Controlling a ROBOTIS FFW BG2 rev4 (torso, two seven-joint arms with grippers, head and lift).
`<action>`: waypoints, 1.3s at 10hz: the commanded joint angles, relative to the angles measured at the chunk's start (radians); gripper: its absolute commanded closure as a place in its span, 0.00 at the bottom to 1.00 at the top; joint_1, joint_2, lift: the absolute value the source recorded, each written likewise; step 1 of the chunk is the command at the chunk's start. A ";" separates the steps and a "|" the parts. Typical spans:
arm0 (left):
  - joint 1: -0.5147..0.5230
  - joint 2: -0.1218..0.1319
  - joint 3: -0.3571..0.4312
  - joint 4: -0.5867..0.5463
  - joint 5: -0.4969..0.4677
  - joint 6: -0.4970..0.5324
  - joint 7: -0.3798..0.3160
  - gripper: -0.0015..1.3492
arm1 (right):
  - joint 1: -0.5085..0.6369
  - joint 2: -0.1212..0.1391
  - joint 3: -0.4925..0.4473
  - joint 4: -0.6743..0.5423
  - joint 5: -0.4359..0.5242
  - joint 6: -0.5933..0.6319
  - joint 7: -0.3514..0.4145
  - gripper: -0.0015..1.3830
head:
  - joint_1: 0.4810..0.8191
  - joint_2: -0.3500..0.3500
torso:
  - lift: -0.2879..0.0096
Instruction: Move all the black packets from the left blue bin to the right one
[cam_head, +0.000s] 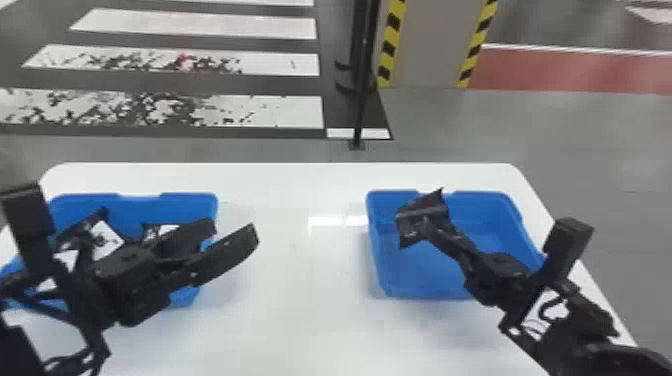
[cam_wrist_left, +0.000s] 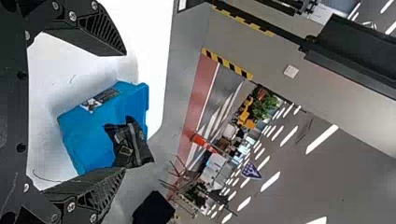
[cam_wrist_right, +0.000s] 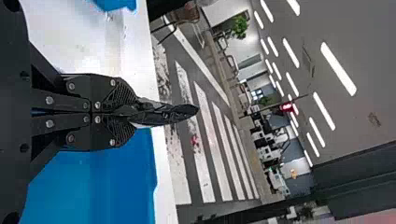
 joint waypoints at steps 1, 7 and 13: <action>0.002 -0.002 0.014 -0.001 -0.013 0.004 0.001 0.13 | -0.053 -0.005 -0.056 0.091 0.073 0.000 -0.002 0.72 | 0.63 0.37 | 0.50; -0.030 0.003 0.116 -0.001 -0.081 0.078 0.001 0.13 | 0.230 0.079 -0.104 -0.206 0.127 -0.198 -0.075 0.19 | 0.63 0.28 | 0.50; -0.259 0.064 0.189 0.227 -0.268 0.171 0.001 0.13 | 0.585 0.127 0.006 -0.449 0.101 -0.478 -0.237 0.19 | 0.63 0.53 | 0.50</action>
